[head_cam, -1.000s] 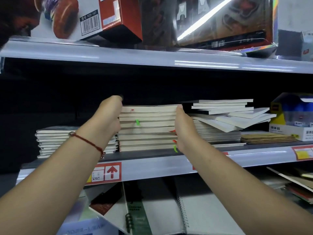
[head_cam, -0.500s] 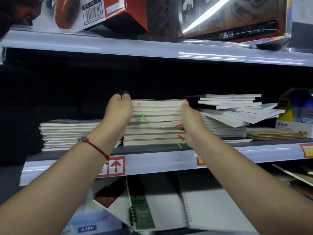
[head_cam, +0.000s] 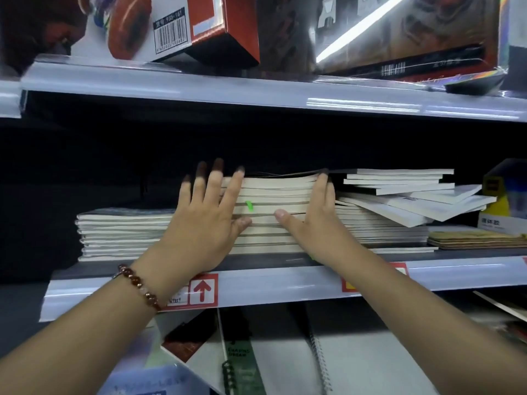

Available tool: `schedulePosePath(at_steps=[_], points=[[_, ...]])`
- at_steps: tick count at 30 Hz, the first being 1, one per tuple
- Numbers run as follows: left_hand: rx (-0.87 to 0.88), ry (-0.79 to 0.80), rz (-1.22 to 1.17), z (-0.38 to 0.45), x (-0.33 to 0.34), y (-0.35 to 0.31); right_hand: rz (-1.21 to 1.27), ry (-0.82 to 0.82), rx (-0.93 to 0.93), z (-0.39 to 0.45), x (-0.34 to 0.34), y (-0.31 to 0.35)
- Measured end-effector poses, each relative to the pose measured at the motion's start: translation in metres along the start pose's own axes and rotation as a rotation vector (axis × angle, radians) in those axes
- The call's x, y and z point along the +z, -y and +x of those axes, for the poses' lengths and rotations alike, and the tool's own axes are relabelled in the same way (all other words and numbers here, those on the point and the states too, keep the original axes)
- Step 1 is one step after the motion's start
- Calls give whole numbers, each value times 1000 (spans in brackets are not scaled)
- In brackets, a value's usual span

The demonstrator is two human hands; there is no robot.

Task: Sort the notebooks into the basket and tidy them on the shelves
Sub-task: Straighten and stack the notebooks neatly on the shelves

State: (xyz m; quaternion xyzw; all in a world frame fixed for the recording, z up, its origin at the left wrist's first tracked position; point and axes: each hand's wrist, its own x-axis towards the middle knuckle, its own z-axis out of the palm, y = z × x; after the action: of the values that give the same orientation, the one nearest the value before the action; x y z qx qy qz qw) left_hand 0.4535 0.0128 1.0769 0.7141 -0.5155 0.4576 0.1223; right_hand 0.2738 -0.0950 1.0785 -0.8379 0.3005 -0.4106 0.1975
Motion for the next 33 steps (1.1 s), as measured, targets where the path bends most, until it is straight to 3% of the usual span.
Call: schedulePosePath(at_steps=[3,7,12,22,25,28,30,33], points=[[39,-35,47,-1,-3,1,-139,-45,-33,-9,-1,-2],[230,-112,117,7,-9,-1,-644,-224,-405,-12,-3,10],[454,-118,222,25,-1,3,-1008,4,-580,28,-23,-3],[449,-104,272,21,4,5,-1067,7,-596,34,-27,-16],[477,-147,256,17,-1,8,-845,-81,-521,21,-24,-14],[543,-236,189,10,-7,18,-110,-205,-187,-9,-27,-12],[564,-277,150,7,-9,26,463,-65,148,-22,-33,-13],[577,-237,166,8,-8,30,728,63,277,-23,-35,-18]])
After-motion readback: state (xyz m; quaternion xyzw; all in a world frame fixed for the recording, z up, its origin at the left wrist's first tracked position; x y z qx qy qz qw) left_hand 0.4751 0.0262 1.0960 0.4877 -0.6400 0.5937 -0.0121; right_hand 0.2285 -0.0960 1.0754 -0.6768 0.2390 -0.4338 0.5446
